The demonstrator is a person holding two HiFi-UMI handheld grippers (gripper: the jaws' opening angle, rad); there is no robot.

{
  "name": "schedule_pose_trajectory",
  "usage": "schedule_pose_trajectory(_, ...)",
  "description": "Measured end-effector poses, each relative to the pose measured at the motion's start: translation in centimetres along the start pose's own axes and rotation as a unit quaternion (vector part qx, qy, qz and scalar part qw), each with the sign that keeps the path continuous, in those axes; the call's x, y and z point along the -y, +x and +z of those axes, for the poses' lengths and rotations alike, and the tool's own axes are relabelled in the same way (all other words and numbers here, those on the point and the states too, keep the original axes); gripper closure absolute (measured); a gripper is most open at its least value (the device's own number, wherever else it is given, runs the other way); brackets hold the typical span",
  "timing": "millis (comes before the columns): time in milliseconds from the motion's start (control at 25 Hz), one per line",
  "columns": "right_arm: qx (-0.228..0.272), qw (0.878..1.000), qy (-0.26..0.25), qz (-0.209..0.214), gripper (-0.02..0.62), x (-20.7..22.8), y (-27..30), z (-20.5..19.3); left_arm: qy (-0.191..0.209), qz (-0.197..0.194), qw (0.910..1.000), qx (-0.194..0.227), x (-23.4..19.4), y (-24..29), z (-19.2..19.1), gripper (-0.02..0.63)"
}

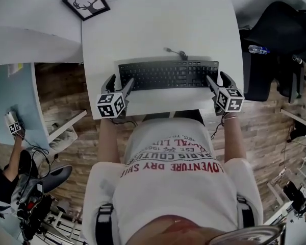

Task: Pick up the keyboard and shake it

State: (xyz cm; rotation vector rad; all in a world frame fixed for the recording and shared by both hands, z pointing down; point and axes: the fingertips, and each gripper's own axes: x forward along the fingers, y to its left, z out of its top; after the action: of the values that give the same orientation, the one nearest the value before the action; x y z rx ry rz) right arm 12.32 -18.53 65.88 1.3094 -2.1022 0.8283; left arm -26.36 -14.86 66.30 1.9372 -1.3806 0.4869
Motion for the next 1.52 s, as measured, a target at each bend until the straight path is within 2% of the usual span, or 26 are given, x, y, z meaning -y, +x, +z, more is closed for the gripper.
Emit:
schedule_pose_trajectory(240,-0.064,0.994,0.032,0.08,0.29,0.2,1.7,-1.4,0.048,-0.056,0.9947,-0.071,0.9,2.0,-1.3,0.241)
schedule_pose_trajectory(360,-0.09,0.989,0.036,0.108,0.291,-0.1,2.2,-2.0,0.049,-0.072,0.992,-0.091,1.2,2.4,-1.7,0.242)
schedule_pose_trajectory(480,-0.101,0.987,0.04,0.117,0.291,-0.2,2.3,-2.0,0.054,-0.081,0.9904,-0.098,1.4,2.4,-1.6,0.242)
schedule_pose_trajectory(720,-0.119,0.986,0.051,0.108,0.291,0.1,2.7,-2.1,0.054,-0.092,0.9891,-0.102,1.4,2.9,-1.5,0.242)
schedule_pose_trajectory(880,-0.121,0.985,0.059,0.105,0.293,0.2,2.7,-2.1,0.021,-0.076,0.9942,-0.074,1.2,2.9,-1.2,0.244)
schedule_pose_trajectory(1120,-0.125,0.986,0.043,0.098,0.295,-0.3,1.9,-2.0,0.001,-0.068,0.9976,-0.016,1.3,2.3,-0.2,0.258)
schedule_pose_trajectory(1360,-0.081,0.992,0.016,0.091,0.296,-1.5,-0.1,0.5,0.024,-0.05,0.9979,0.033,1.6,0.4,2.0,0.259)
schedule_pose_trajectory(1520,-0.02,0.996,-0.019,0.086,0.296,-2.2,-1.3,5.7,0.053,-0.047,0.9934,0.09,1.9,-1.2,6.8,0.259)
